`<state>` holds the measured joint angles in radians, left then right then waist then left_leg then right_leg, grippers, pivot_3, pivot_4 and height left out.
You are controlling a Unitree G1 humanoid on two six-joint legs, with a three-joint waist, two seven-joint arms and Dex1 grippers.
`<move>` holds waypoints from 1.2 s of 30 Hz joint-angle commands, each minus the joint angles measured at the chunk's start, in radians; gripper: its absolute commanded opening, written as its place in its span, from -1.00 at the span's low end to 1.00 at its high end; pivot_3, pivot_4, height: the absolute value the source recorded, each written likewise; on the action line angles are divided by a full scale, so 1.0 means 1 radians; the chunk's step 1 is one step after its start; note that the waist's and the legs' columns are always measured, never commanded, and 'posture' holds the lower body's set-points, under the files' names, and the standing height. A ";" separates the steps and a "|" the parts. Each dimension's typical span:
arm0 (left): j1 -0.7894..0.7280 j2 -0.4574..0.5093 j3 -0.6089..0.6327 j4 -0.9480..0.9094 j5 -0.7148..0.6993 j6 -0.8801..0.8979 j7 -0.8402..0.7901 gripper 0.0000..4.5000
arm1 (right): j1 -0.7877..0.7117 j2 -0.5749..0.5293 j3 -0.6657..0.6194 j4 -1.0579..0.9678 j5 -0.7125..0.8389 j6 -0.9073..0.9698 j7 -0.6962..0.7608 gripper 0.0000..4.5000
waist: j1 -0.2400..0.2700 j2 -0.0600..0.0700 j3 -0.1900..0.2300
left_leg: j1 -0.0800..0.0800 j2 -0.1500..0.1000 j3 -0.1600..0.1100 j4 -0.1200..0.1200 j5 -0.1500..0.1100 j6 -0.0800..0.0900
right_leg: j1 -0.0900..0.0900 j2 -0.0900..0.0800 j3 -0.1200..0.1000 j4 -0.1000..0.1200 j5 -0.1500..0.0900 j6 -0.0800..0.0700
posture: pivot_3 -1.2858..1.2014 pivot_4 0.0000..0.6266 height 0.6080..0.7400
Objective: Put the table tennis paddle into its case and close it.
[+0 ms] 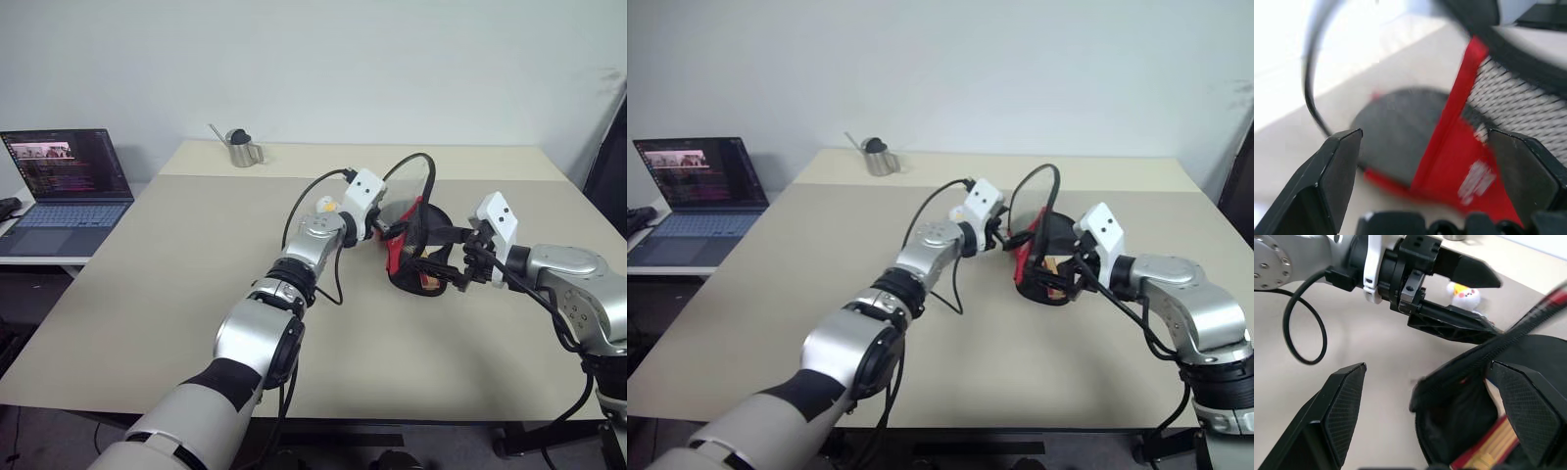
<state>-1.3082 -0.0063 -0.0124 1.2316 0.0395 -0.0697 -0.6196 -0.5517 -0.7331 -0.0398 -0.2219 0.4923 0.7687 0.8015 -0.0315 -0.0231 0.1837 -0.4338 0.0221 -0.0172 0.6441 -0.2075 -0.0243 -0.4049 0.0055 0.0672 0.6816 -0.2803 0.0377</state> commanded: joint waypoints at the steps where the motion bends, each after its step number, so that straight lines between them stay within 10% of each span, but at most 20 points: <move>1: -0.034 -0.025 0.000 0.022 0.007 -0.023 0.023 1.00 | -0.012 -0.011 -0.043 -0.024 0.000 -0.015 -0.016 0.98 | -0.002 0.000 0.000 | 0.000 0.000 0.000 0.000 0.000 0.000 | 0.000 0.000 0.000 0.000 0.000 0.000 | 0.03 -0.52 1.00; 21: 0.021 0.042 0.058 -0.064 -0.067 -0.071 -0.148 1.00 | -0.054 -0.002 -0.074 0.206 -0.068 0.009 -0.108 0.98 | -0.005 0.000 0.000 | 0.001 0.001 0.001 0.000 0.000 0.000 | 0.000 0.001 0.002 0.001 0.000 0.000 | 0.03 -0.52 1.00; 26: 0.225 0.195 0.050 -0.439 -0.172 0.055 -0.408 1.00 | -0.134 0.105 -0.050 0.394 -0.121 0.008 -0.197 0.98 | -0.021 0.002 -0.001 | 0.003 0.004 0.003 -0.001 0.001 -0.001 | 0.000 0.002 0.003 0.003 0.000 -0.001 | 0.03 -0.52 1.00; 36: 0.453 0.309 0.045 -0.894 -0.211 0.261 -0.319 1.00 | -0.334 0.222 0.008 0.854 -0.314 -0.235 -0.324 0.98 | -0.002 0.002 -0.001 | 0.002 0.005 0.003 0.001 0.001 -0.002 | 0.000 -0.002 0.003 0.004 0.000 0.000 | 0.03 -0.52 1.00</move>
<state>-0.8597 0.2945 0.0311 0.4132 -0.1451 0.1681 -0.9517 -0.8570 -0.5044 -0.0196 0.5845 0.2067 0.5898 0.4962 -0.0330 -0.0215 0.1831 -0.4320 0.0265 -0.0147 0.6454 -0.2064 -0.0261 -0.4051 0.0029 0.0699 0.6853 -0.2799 0.0372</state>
